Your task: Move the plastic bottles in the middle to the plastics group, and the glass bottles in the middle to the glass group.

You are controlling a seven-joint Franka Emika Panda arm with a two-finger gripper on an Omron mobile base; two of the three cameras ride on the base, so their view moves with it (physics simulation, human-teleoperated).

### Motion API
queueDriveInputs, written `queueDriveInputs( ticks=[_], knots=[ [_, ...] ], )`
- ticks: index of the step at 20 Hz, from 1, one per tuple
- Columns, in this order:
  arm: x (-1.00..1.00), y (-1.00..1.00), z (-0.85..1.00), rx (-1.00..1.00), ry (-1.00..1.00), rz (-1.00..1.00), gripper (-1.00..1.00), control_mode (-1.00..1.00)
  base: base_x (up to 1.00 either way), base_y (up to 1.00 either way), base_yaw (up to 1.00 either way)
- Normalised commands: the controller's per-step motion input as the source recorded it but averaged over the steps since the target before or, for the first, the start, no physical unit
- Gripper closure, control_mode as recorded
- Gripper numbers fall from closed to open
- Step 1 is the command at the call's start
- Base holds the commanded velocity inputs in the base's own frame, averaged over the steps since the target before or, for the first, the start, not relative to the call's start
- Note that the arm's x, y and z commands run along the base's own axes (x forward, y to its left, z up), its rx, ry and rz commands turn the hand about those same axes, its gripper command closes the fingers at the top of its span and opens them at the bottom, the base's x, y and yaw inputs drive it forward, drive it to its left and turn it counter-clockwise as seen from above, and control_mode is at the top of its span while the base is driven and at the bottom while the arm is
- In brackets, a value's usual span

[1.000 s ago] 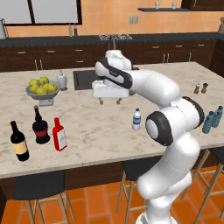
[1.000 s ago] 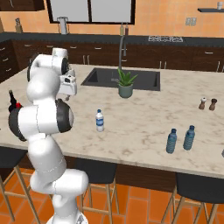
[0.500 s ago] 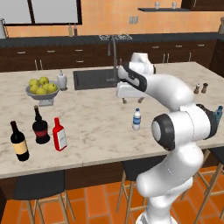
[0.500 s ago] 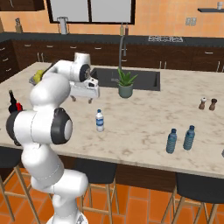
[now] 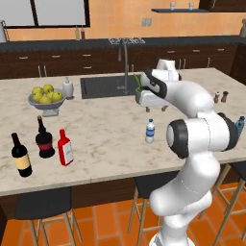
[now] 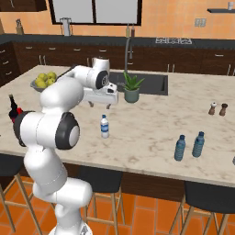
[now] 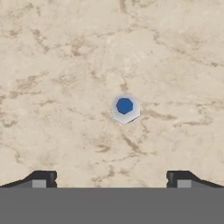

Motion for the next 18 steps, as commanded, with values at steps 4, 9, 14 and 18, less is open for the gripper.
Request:
queueDriveInputs(
  ticks=[4,9,14,18],
  knots=[
    [0.17,-0.02,0.00,-0.01,0.01,0.00,-1.00,-1.00,0.00,0.00,0.00],
    [0.06,-0.07,-0.05,0.00,0.01,0.00,-1.00,-1.00,0.00,0.00,0.00],
    [0.22,-0.22,-0.25,-0.01,0.00,0.00,-1.00,-1.00,0.00,0.00,0.00],
    [0.18,-0.24,-0.25,0.00,0.03,0.00,-1.00,-1.00,0.00,0.00,0.00]
  ],
)
